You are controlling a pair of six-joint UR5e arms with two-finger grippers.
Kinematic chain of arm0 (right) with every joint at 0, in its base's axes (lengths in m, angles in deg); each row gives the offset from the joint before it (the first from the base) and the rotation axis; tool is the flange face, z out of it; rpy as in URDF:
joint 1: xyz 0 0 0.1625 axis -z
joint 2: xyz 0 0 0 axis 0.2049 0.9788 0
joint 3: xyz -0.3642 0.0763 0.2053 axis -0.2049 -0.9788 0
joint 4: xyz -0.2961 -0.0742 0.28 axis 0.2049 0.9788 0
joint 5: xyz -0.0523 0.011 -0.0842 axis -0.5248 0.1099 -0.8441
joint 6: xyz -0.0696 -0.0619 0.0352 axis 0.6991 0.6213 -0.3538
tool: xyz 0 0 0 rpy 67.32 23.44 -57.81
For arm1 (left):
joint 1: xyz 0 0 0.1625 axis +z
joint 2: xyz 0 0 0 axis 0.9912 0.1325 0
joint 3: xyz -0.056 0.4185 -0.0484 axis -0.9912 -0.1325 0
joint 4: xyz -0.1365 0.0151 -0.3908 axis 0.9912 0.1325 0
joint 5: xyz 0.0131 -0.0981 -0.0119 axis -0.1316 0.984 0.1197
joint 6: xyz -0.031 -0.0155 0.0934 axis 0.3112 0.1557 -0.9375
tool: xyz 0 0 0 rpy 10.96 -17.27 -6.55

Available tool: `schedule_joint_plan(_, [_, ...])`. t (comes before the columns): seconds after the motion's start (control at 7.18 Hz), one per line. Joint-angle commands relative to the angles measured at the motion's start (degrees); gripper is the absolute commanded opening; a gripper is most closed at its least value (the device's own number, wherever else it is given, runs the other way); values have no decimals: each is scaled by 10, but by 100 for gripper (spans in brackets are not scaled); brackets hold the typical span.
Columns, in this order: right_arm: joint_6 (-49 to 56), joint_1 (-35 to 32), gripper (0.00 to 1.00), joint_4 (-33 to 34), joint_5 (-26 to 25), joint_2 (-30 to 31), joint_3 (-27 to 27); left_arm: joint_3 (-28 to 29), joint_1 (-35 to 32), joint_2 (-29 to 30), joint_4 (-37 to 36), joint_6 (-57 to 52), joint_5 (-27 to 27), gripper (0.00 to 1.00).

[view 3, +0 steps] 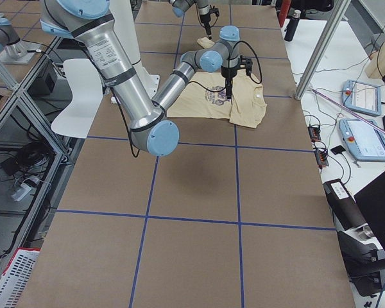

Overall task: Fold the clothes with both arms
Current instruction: 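Release the sleeve near the collar and lift the right gripper away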

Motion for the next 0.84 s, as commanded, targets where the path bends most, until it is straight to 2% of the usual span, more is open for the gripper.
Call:
schedule_joint_plan(0.0, [5,-2,100,3,2,4,6,1,11,-22,1,4,-10,99])
schedule_joint_plan(0.28, [5,-2,100,4,2,5,7,2,15,-26,0,3,-16,98])
schedule_joint_plan(0.7, [5,-1,100,3,1,5,5,5,32,-26,-1,4,-17,86])
